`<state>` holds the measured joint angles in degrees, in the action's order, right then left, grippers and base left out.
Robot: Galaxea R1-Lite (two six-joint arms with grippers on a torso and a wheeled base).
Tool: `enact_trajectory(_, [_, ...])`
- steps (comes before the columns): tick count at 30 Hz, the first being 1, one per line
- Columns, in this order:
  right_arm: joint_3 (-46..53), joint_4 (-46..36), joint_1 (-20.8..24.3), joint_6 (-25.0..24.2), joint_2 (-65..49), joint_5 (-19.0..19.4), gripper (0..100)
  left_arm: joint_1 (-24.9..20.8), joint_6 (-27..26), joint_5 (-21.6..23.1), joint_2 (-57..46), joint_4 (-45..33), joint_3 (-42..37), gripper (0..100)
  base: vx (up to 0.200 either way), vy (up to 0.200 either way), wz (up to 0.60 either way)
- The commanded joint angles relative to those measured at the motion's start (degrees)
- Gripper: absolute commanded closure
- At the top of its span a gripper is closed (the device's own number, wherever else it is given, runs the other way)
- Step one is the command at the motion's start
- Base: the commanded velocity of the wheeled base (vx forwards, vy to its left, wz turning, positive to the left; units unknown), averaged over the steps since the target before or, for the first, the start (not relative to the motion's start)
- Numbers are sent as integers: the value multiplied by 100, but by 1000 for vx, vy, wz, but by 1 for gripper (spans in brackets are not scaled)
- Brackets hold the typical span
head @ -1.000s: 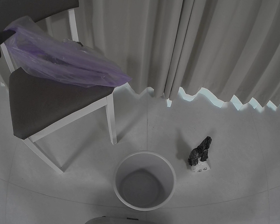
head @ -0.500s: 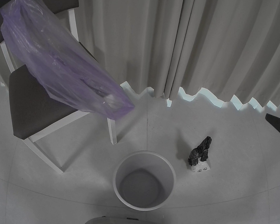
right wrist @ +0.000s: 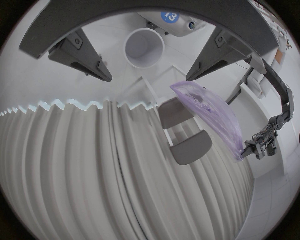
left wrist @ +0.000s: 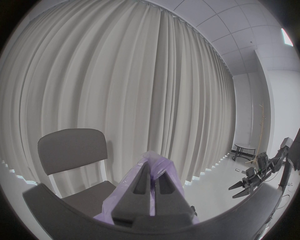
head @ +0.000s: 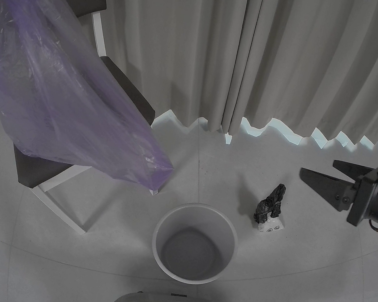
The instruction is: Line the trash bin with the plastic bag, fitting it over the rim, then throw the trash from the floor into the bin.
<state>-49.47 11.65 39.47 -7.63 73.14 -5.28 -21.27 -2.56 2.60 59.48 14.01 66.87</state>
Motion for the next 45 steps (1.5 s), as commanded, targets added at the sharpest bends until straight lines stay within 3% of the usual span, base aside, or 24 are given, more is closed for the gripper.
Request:
enact_trajectory(1, [-36, 487, 553, -10, 877, -43, 0, -52, 1, 13, -156, 6, 2, 100, 0, 0, 0])
enact_trajectory(15, [-880, 777, 623, -274, 2037, 71, 0, -140, 1, 408, -472, 6, -60, 100, 0, 0, 0])
enact_trajectory(32, [-1469, 847, 1080, -362, 3101, 229, 0, -140, 1, 461, -543, 32, -130, 100, 0, 0, 0])
enact_trajectory(45, [-2269, 838, 843, -546, 3716, 238, 0, -140, 10, 540, -710, 32, -262, 100, 0, 0, 0])
